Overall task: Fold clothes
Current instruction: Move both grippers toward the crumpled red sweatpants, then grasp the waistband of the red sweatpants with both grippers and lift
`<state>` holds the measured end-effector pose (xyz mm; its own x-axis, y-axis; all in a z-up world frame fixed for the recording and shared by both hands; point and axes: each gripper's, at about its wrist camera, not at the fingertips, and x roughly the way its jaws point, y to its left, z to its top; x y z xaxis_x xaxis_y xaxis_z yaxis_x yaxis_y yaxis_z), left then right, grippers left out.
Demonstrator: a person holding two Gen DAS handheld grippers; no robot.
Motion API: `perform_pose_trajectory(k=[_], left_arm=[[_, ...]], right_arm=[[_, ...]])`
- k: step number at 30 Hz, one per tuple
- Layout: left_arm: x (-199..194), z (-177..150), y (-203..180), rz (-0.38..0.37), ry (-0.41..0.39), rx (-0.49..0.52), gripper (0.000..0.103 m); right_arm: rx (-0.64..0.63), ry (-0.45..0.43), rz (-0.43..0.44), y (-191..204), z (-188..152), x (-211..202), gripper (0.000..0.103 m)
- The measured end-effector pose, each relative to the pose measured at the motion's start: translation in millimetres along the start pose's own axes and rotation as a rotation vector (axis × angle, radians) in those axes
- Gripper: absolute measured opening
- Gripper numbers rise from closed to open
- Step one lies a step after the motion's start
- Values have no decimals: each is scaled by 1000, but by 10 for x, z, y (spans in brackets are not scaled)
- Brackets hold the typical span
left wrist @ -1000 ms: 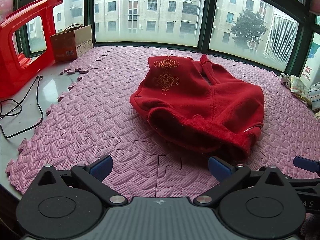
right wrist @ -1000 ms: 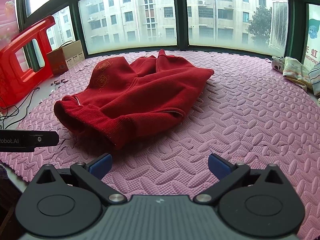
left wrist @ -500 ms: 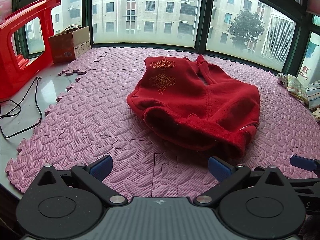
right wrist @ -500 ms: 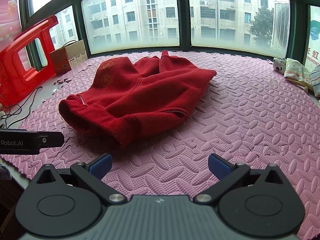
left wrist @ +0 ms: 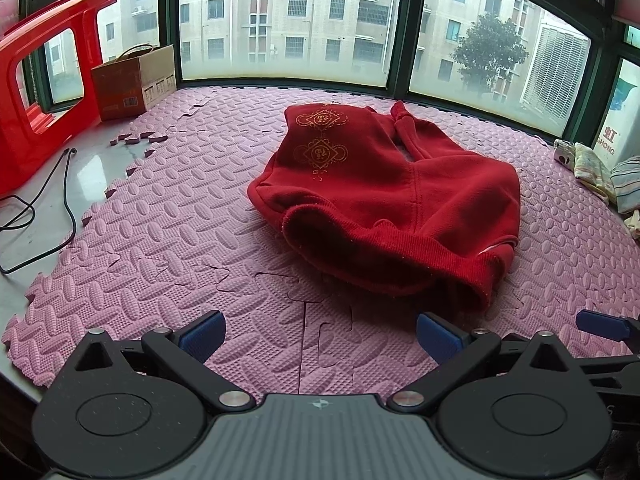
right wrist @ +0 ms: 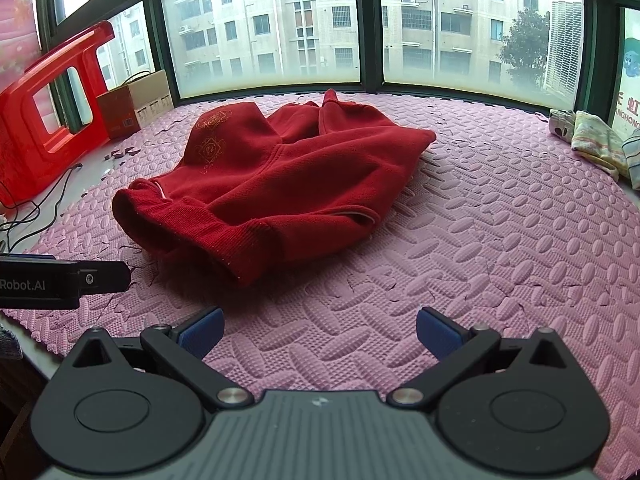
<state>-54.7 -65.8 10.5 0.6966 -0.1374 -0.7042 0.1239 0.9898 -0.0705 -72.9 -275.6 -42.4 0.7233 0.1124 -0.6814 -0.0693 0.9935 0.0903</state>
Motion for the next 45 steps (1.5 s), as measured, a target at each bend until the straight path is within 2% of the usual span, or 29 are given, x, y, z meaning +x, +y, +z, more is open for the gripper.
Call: perform_pose_trajectory(k=[15, 31, 38, 45], left_arm=[[98, 72, 16, 1, 9, 10, 103], [256, 333, 99, 20, -12, 14, 103], [356, 652, 206, 38, -56, -7, 103], [657, 942, 376, 51, -34, -74, 103]], right_arm=[[-7, 41, -14, 5, 6, 114, 103], [-41, 70, -59, 53, 30, 254, 103], [-28, 90, -70, 53, 60, 284, 103], [-39, 97, -49, 30, 78, 279, 103]])
